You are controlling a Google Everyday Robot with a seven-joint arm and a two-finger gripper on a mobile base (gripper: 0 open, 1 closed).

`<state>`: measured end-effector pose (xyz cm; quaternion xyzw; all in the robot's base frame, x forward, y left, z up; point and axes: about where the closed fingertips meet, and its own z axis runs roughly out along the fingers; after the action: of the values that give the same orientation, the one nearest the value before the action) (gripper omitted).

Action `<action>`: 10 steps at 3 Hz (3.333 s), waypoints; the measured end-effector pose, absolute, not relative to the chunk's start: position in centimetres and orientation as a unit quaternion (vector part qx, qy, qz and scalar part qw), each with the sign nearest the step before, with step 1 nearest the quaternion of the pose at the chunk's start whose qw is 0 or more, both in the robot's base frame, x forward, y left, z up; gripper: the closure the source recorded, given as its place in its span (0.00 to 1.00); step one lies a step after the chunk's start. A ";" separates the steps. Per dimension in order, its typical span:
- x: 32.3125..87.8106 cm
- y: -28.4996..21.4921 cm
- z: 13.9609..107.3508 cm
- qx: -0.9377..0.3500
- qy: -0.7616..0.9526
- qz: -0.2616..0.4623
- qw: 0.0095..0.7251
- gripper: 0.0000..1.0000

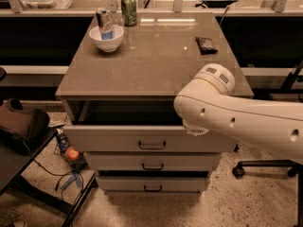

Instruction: Open top drawer

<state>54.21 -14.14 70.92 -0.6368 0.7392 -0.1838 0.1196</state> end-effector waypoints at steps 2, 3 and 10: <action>54.1 -14.3 71.1 -0.636 0.739 -0.186 0.120 0.38; 54.1 -14.4 71.3 -0.635 0.739 -0.187 0.121 0.08; 51.6 -16.7 65.1 -0.638 0.760 -0.107 0.063 0.16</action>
Offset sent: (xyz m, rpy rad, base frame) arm -0.0004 -0.0007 0.0010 -0.0008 -0.0017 -0.0007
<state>51.58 -16.72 65.09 -0.6381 0.7599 -0.1066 0.0631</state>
